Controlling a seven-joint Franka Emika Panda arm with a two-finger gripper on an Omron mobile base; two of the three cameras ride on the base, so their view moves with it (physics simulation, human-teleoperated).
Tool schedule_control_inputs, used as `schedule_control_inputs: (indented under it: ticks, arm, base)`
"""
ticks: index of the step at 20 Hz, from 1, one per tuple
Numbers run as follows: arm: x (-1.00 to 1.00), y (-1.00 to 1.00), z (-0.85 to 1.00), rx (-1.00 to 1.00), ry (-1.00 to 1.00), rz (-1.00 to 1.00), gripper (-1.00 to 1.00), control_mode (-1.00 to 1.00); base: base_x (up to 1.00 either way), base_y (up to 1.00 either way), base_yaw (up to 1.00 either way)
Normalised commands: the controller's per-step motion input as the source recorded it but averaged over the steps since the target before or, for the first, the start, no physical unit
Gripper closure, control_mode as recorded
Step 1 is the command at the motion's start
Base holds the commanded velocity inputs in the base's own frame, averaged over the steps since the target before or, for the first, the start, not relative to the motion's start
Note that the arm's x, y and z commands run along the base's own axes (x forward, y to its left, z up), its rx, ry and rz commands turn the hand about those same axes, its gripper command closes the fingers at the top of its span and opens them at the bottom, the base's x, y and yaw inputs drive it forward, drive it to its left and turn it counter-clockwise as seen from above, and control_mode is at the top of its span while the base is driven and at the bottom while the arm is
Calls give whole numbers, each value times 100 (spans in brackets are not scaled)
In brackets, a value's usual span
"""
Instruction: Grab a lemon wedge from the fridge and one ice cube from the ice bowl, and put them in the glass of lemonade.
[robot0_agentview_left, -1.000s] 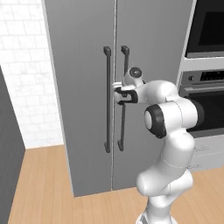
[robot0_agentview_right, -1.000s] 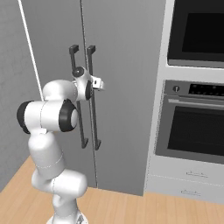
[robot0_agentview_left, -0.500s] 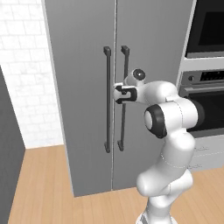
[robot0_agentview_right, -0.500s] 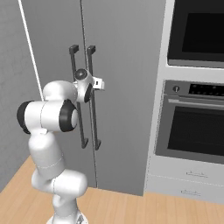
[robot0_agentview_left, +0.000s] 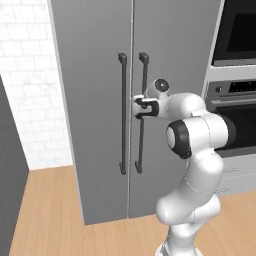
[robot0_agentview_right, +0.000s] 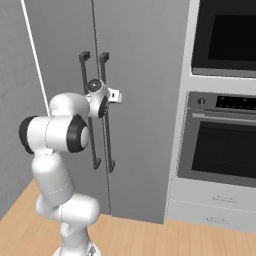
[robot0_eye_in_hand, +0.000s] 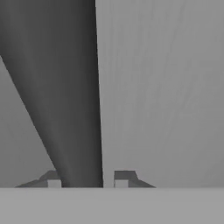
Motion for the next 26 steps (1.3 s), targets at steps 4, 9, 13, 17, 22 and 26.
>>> schedule_control_inputs:
  ticks: [4, 9, 13, 17, 22, 26]
  arm:
    - [-41, -79, 12, 0, 0, -1, 100, -100]
    - [-60, -83, 16, 0, -1, -3, 100, -100]
    - [-63, -87, 26, 0, 0, -6, 100, -100]
    - [-60, -82, 27, 0, 0, -7, 100, -100]
    - [-63, -86, 26, 0, 0, -7, 100, -100]
    - [-61, -91, 21, 2, 0, -8, 100, -100]
  base:
    - [0, 0, 0]
    - [0, 0, 0]
    - [0, 0, 0]
    - [0, 0, 0]
    - [0, 0, 0]
    - [0, 0, 0]
